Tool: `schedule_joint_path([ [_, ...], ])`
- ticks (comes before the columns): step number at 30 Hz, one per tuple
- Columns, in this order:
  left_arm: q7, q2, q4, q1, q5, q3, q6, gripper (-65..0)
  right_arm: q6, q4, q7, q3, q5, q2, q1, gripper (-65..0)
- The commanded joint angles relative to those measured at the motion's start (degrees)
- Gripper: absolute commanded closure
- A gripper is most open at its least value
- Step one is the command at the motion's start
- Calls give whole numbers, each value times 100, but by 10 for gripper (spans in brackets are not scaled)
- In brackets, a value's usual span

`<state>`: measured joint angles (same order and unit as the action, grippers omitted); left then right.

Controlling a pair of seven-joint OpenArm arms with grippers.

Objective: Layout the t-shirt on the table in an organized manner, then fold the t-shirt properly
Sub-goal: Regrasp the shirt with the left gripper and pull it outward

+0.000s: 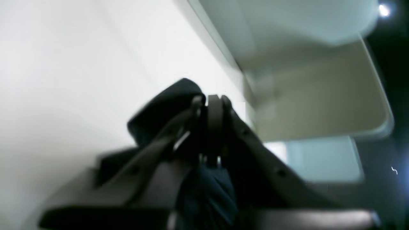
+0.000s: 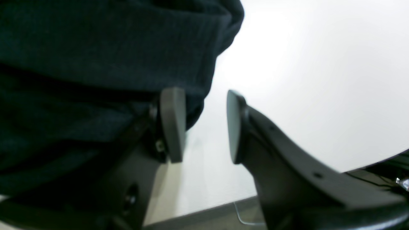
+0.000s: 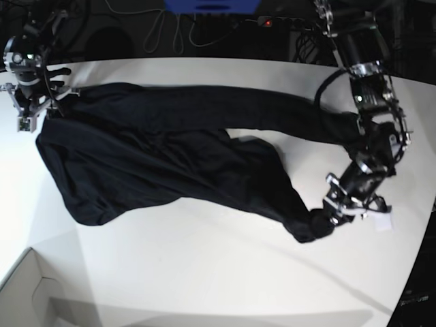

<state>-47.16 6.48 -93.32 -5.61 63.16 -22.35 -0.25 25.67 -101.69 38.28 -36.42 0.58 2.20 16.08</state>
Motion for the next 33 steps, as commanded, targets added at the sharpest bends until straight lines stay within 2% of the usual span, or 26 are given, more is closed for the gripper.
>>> schedule_joint_path([
  [1,17,77,-255,38,247,-11,-14,-2,-13,-7,-88,-19,-36,84,-21,-225],
  [3,-1,227,-615,310,300,156,-208,-2,-13,107,-96,-19,-27,145,-21,-225],
  [8,-212,657,-1547,996,256,472,-1395,-2,-13,274,-96,-19,-27,189,-21,-225],
  [14,-1267,1493,-1855,1374,300,490,-2555,-2,-13,274,-96,-54,-27,189,-144,-225],
  [19,-2278,1739,-1890,1435,273,507,-3320,-2,-13,274,-96,-63,-27,189,-161,-225],
  [22,-2761,1923,-1864,1427,247,499,-3610,-2,-13,274,-96,-54,-27,189,-161,-225],
  [26,-2814,2372,-1855,1427,177,499,-3672,-2,-13,274,-96,-45,-27,189,-170,-225],
  [29,-2840,2688,-1864,1427,-219,534,-3716,-2,-13,266,-96,-45,-27,180,-170,-225],
  [33,-2796,3013,-1864,1365,-1133,613,-3883,-2,-13,266,-96,-28,-27,163,-170,-225],
])
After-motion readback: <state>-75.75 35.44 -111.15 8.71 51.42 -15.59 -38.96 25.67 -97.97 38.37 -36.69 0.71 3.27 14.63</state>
